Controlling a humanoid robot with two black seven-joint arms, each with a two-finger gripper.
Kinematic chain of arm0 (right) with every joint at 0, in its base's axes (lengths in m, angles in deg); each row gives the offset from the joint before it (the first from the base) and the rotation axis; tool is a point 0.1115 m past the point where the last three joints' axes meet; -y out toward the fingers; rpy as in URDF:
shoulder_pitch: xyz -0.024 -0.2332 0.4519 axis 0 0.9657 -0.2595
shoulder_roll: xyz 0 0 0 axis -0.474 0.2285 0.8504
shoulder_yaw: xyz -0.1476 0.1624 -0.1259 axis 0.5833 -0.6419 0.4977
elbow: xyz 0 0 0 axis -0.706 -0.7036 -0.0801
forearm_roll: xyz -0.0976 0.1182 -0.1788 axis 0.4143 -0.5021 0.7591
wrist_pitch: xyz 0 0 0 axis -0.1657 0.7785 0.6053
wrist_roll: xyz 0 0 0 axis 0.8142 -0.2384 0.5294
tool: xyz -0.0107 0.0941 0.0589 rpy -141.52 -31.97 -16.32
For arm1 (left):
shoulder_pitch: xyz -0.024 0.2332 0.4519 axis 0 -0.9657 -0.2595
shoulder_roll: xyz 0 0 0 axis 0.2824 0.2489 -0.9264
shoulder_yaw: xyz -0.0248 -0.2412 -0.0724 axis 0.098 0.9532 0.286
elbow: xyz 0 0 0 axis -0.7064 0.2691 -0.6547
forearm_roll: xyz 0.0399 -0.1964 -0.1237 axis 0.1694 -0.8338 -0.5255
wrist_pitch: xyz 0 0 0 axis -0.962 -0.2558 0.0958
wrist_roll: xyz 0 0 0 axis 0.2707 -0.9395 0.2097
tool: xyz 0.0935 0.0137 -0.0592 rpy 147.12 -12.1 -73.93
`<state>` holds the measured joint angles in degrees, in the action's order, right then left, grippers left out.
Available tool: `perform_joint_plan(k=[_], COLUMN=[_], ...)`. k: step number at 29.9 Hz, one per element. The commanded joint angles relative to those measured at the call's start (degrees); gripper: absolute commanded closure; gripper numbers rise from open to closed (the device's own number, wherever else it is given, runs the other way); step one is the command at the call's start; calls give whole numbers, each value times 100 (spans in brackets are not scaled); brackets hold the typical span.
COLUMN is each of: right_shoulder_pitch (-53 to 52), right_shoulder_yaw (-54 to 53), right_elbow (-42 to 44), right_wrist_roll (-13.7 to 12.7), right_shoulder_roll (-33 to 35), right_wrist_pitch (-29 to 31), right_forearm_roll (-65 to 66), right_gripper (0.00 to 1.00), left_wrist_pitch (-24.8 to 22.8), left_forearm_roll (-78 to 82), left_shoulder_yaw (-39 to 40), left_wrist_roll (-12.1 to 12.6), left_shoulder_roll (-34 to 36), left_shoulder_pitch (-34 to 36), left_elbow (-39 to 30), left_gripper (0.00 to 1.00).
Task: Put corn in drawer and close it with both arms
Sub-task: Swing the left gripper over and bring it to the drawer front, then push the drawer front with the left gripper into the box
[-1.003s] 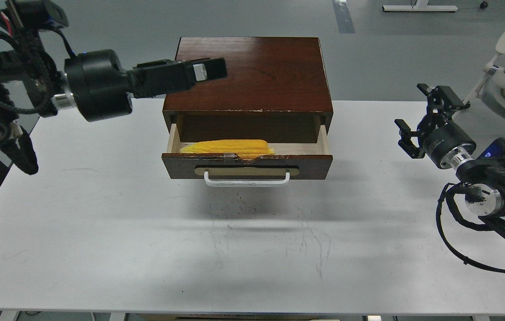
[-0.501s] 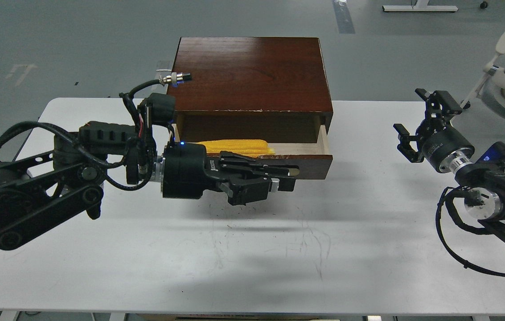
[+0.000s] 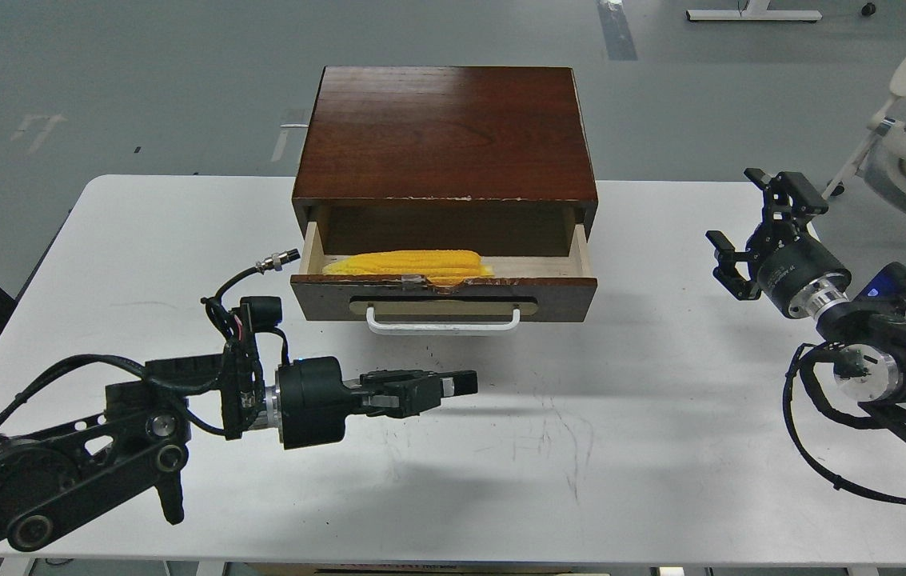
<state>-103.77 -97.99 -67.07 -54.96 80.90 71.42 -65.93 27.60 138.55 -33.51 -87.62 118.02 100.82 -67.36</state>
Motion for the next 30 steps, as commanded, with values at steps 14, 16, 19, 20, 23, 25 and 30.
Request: perform_joint_plan(k=[14, 16, 19, 20, 23, 25, 30], right_shoulder_pitch=[59, 67, 76, 76, 76, 76, 111], right_shoulder_yaw=[0, 0, 0, 0, 0, 0, -9], right_elbow=[14, 23, 23, 23, 23, 23, 14], right_wrist_roll=[0, 0, 0, 0, 0, 0, 0], right_shoulder_roll=[-4, -4, -4, -4, -4, -4, -4], right_wrist_pitch=[8, 8, 8, 8, 8, 8, 0], right_forearm_roll=[0, 0, 0, 0, 0, 0, 0], right_gripper=[0, 0, 0, 0, 0, 0, 0], left_wrist_pitch=[132, 132, 124, 124, 124, 132, 132], left_forearm_roll=[-109, -109, -135, -144, -179, -197, -320], left_shoulder_yaw=[89, 107, 212, 248, 309, 336, 397], left_wrist_roll=[96, 97, 97, 97, 88, 97, 105], left_shoulder_roll=[-383, -418, -453, -462, -471, -471, -540], left_shoulder_pitch=[-7, 19, 28, 28, 46, 55, 81], left_elbow=[856, 918, 962, 971, 1041, 1067, 1217], left_gripper=[100, 100, 100, 100, 100, 100, 100])
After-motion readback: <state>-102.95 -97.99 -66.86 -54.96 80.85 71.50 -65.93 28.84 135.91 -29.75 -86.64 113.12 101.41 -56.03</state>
